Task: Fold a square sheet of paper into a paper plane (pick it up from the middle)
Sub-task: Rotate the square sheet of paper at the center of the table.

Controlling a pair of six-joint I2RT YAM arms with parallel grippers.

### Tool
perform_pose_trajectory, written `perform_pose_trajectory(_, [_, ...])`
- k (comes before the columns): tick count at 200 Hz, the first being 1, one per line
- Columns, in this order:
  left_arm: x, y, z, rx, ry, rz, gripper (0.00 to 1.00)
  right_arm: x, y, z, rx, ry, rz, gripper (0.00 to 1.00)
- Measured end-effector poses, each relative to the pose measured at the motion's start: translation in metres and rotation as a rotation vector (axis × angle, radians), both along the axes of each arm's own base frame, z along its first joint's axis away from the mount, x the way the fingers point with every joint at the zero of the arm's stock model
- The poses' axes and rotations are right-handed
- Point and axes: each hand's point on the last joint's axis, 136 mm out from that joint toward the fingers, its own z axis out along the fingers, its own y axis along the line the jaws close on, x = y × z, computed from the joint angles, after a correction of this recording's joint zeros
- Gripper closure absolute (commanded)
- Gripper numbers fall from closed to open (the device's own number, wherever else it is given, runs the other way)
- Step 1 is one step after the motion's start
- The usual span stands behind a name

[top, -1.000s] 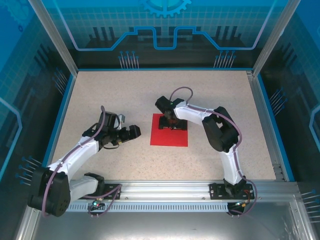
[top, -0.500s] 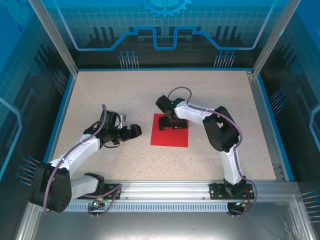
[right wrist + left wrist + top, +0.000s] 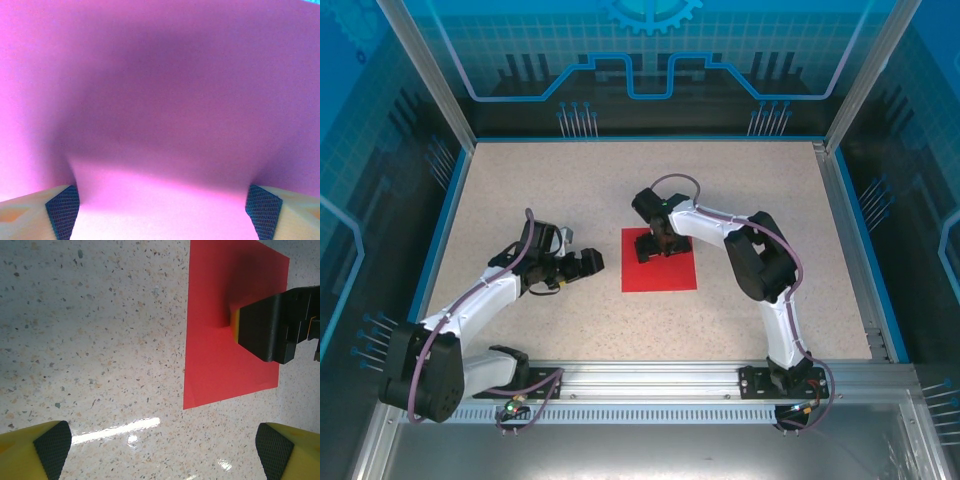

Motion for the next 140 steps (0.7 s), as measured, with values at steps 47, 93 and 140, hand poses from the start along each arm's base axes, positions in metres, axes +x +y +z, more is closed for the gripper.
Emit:
perform_pose_trajectory(47, [0.0, 0.0, 0.0, 0.0, 0.0, 0.0, 0.01, 0.003, 0.001, 0.002, -0.001, -0.005, 0.008, 0.06])
perform_pose_trajectory(93, [0.0, 0.0, -0.001, 0.001, 0.004, 0.0, 0.01, 0.005, -0.003, 0.016, 0.001, -0.03, -0.07, 0.05])
perform_pose_trajectory(140, [0.004, -0.002, 0.001, -0.004, 0.007, -0.005, 0.01, 0.004, 0.008, 0.039, 0.071, -0.08, -0.162, 0.06])
